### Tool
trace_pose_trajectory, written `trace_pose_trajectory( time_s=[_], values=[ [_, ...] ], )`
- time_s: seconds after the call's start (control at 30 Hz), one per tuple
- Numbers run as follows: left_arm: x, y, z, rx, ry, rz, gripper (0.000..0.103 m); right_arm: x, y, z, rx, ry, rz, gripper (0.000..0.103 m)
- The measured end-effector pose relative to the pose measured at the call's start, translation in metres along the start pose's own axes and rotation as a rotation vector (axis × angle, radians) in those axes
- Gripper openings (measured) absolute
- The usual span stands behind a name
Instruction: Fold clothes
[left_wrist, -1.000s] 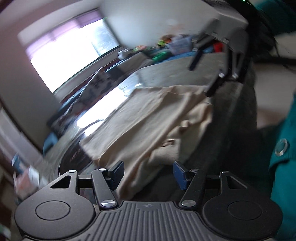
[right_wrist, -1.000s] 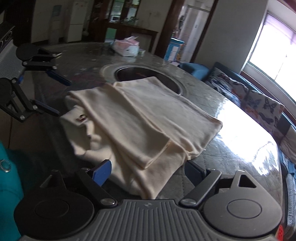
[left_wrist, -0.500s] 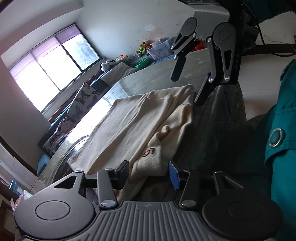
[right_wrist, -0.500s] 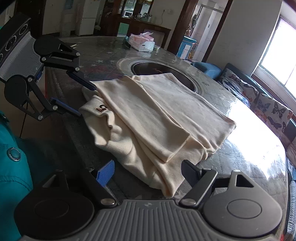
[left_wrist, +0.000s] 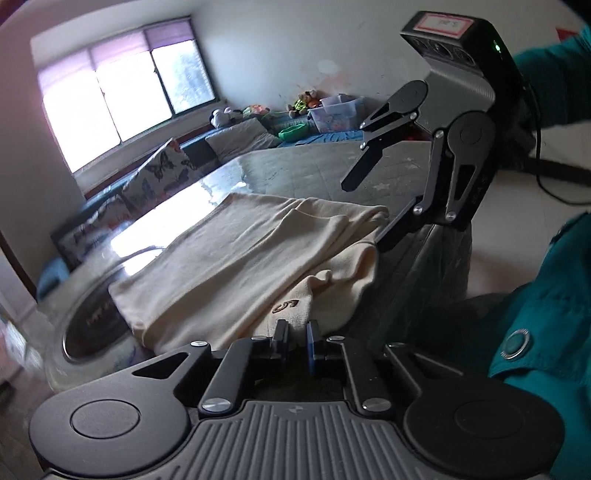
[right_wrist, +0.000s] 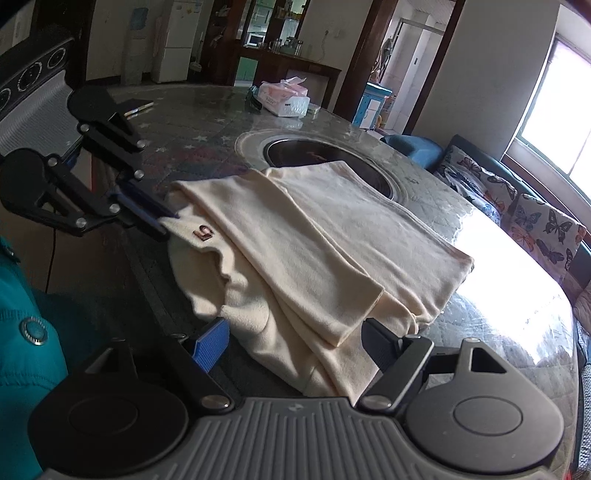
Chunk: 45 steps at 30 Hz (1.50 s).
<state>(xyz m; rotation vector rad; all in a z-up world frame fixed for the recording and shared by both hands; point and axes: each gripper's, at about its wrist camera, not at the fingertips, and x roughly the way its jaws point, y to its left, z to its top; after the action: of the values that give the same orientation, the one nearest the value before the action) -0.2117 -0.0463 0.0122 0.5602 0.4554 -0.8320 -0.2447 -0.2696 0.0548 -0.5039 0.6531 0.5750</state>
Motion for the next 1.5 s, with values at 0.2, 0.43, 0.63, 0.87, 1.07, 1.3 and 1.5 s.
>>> trace_pose_trajectory(
  time_s=[0.2,0.43,0.63,0.87,1.07,1.3,1.5],
  values=[
    [-0.002,0.003,-0.003,0.002,0.019,0.0,0.014,0.004,-0.002,0.005,0.013,-0.018,-0.001,0.081],
    [-0.011,0.006,-0.006,0.064,0.019,0.049,0.034,0.002,-0.004,-0.001,-0.005,0.015,-0.002,0.081],
    [-0.002,0.002,-0.014,0.136,0.052,0.087,0.035,0.003,0.002,-0.008,-0.035,0.041,0.022,0.08],
    [0.009,-0.005,-0.009,0.165,-0.006,0.079,0.031,0.007,0.012,-0.006,-0.067,0.033,0.031,0.08],
    [0.01,0.021,0.008,-0.008,-0.037,0.08,0.008,0.009,0.015,-0.005,-0.102,0.023,0.031,0.08],
    [0.016,0.049,0.024,-0.145,-0.063,0.065,0.008,0.021,0.014,0.004,-0.113,-0.007,0.03,0.075],
    [0.021,0.054,0.021,-0.166,-0.045,0.06,0.009,0.042,-0.002,0.012,-0.017,0.01,0.075,0.041]
  ],
)
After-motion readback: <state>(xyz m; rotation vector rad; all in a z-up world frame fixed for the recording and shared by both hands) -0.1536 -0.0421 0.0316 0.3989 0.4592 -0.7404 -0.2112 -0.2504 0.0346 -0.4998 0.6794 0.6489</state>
